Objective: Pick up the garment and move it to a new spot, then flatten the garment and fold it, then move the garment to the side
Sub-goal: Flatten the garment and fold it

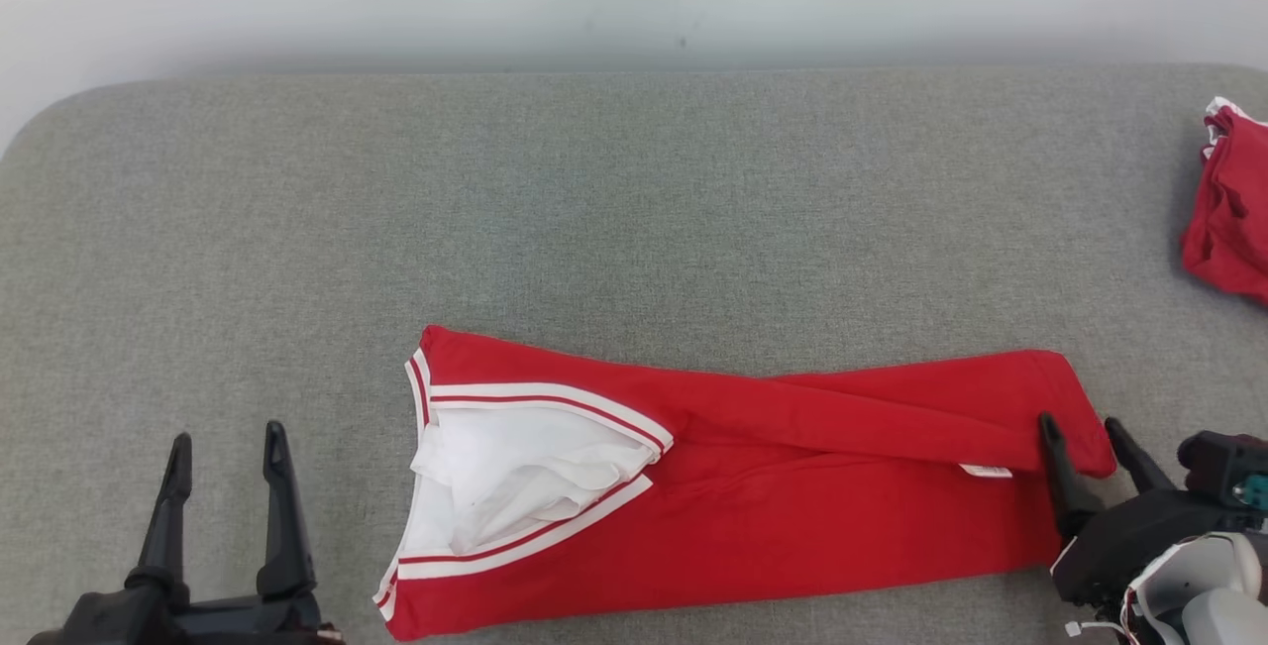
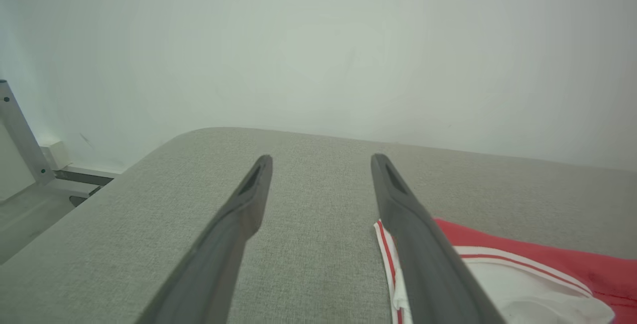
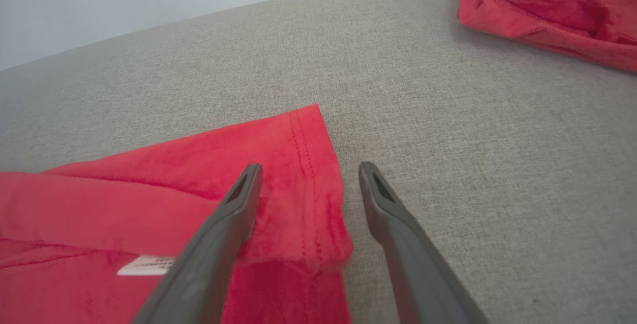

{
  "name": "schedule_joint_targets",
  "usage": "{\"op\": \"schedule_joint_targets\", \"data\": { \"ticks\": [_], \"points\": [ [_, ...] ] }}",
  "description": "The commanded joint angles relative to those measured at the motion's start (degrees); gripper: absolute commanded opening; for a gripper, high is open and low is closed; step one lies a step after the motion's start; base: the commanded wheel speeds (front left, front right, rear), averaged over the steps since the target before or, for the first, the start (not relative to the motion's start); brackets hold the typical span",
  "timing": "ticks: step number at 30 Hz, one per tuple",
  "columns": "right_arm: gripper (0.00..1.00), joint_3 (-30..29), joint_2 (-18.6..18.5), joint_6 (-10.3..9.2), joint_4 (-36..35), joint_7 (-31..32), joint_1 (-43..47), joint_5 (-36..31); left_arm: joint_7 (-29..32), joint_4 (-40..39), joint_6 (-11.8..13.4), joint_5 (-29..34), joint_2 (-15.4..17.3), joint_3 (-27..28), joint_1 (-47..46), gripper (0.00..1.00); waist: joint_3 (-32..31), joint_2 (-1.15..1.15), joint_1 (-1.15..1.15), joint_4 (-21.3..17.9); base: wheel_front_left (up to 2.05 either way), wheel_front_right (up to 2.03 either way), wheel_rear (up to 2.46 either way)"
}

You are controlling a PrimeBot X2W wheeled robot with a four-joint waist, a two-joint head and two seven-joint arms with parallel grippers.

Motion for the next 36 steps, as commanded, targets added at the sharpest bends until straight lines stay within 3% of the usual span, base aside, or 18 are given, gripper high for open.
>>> {"op": "schedule_joint_targets", "data": {
  "ticks": [1,8,9,10,11,12,20,30,33,36],
  "points": [
    [1.0,0.21,0.34,-0.14,1.56,0.49,-0.64,-0.17,-0.16,0.6,-0.87,1.67,-0.38,0.96,0.61,1.0,-0.05,0.0,0.0,0.09,0.0,0.0,0.0],
    [1.0,1.43,0.73,-0.14,7.16,2.11,-2.12,0.78,-0.16,2.35,-3.5,3.42,-2.81,3.84,1.11,1.0,-0.25,0.0,0.0,0.25,0.0,0.0,0.0],
    [0.57,1.82,0.82,-0.14,7.81,2.13,-2.44,0.85,-0.16,2.57,-3.81,3.7,-3.1,4.18,1.06,1.0,-0.31,0.0,0.0,0.28,0.0,0.0,0.0],
    [0.29,2.19,1.05,-0.14,8.14,1.68,-2.79,1.13,-0.16,2.85,-4.06,3.86,-3.33,4.47,1.04,1.0,-0.41,0.0,0.0,0.34,0.0,0.0,0.0],
    [0.07,2.55,1.19,-0.14,8.46,1.2,-3.05,1.33,-0.16,3.02,-4.39,4.15,-3.55,4.82,1.05,1.0,-0.53,0.0,0.0,0.37,0.0,0.0,0.0],
    [0.0,2.82,1.13,-0.14,8.95,0.99,-3.28,1.46,-0.16,3.16,-4.55,4.42,-3.71,5.08,1.09,1.0,-0.69,0.0,0.0,0.33,0.0,0.0,0.0],
    [0.0,2.92,-2.26,-0.14,11.4,-1.67,-5.66,3.07,-0.16,4.36,-5.87,5.49,-4.72,6.51,1.51,1.0,-2.61,0.0,0.0,-0.56,0.0,0.0,0.0],
    [0.0,-2.52,-10.89,-0.14,14.22,-4.11,-7.18,2.35,-0.17,5.16,-6.86,6.35,-5.02,7.3,1.4,1.0,-3.97,0.0,0.0,-1.9,0.0,0.0,0.0],
    [0.0,-2.78,-11.25,-0.14,13.19,-4.37,-7.61,1.98,-0.17,5.03,-6.83,6.51,-5.06,7.65,1.69,1.0,-4.09,0.0,0.0,-2.38,0.0,0.0,0.0],
    [0.0,-1.47,-8.95,-0.14,10.31,-3.95,-7.45,1.42,-0.17,4.99,-6.96,6.51,-5.07,7.8,2.11,1.0,-4.2,0.0,0.0,-2.76,0.0,0.0,0.0]
  ]
}}
